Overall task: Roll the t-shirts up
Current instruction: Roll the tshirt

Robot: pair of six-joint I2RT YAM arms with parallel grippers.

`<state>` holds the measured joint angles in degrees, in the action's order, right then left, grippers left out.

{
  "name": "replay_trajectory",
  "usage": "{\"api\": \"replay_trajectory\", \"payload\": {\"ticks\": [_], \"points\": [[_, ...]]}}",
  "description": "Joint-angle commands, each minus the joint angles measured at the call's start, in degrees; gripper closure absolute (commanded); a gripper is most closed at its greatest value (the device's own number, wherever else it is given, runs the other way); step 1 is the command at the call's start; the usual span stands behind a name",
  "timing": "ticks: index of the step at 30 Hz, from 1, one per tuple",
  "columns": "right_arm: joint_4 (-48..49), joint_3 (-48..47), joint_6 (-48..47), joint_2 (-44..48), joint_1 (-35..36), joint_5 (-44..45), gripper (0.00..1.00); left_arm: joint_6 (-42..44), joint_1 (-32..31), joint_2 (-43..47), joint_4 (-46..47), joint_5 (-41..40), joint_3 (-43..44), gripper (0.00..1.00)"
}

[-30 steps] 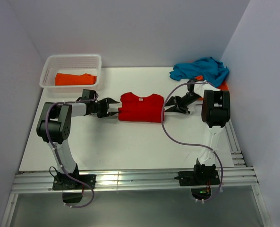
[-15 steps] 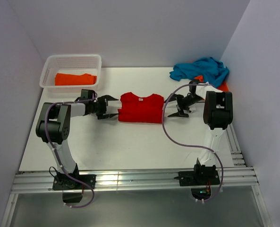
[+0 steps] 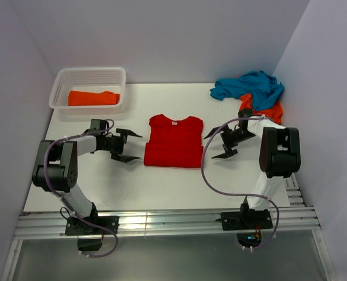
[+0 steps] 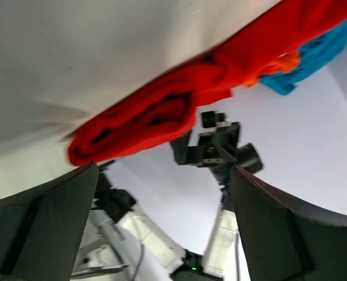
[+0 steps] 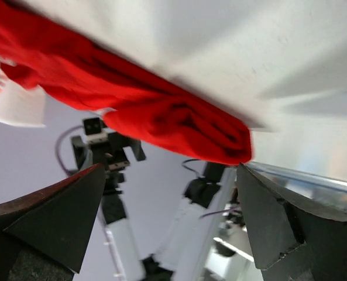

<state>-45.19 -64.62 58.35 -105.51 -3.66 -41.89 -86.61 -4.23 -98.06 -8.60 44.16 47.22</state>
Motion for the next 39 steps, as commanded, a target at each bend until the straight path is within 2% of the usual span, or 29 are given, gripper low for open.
{"api": "replay_trajectory", "payload": {"ticks": [1, 8, 9, 11, 12, 15, 21, 25, 30, 34, 39], "points": [[5.97, 4.58, -5.69, 8.10, 1.20, -1.09, 0.00, 11.89, -0.25, 4.01, -6.51, 0.23, -1.51, 0.00], [27.32, 23.01, -8.16, 20.25, 1.11, -1.87, 0.04, 21.82, -0.60, 8.40, 0.76, -2.76, -8.54, 0.01], [33.09, 24.96, -8.16, 21.30, 1.11, -2.75, 0.04, 22.18, -0.60, 10.07, 2.43, -2.85, -9.51, 0.00], [36.12, 29.01, -9.30, 23.51, 1.37, -3.37, 0.05, 23.14, -0.95, 11.48, 6.47, -3.64, -11.79, 0.00], [38.92, 29.98, -10.00, 23.77, 1.64, -3.55, 0.06, 23.93, -1.13, 11.92, 6.84, -4.17, -12.15, 0.00], [39.20, 32.18, -12.99, 21.51, 2.87, -2.14, 0.10, 27.02, -2.10, 9.57, 6.92, -6.19, -12.41, 0.00], [51.68, 38.59, -7.55, 18.60, 3.40, -3.99, 0.11, 23.77, -3.41, 6.48, 18.07, -4.87, -15.93, 0.00], [54.59, 38.34, -5.79, 16.22, 6.56, -3.64, 0.11, 25.08, -6.39, 3.94, 20.11, -5.75, -15.14, 0.01], [53.72, 36.32, -5.44, 13.94, 10.07, -0.66, 0.14, 24.73, -7.81, -1.07, 22.05, -5.06, -14.53, 0.01], [53.28, 36.32, -4.99, 14.37, 10.43, 2.68, 0.28, 24.64, -8.16, -2.05, 22.05, -5.40, -14.79, 0.00], [50.63, 35.96, -5.70, 15.78, 9.99, 5.68, 0.35, 26.31, -8.16, -2.92, 21.17, -5.66, -14.88, 0.00]]}}
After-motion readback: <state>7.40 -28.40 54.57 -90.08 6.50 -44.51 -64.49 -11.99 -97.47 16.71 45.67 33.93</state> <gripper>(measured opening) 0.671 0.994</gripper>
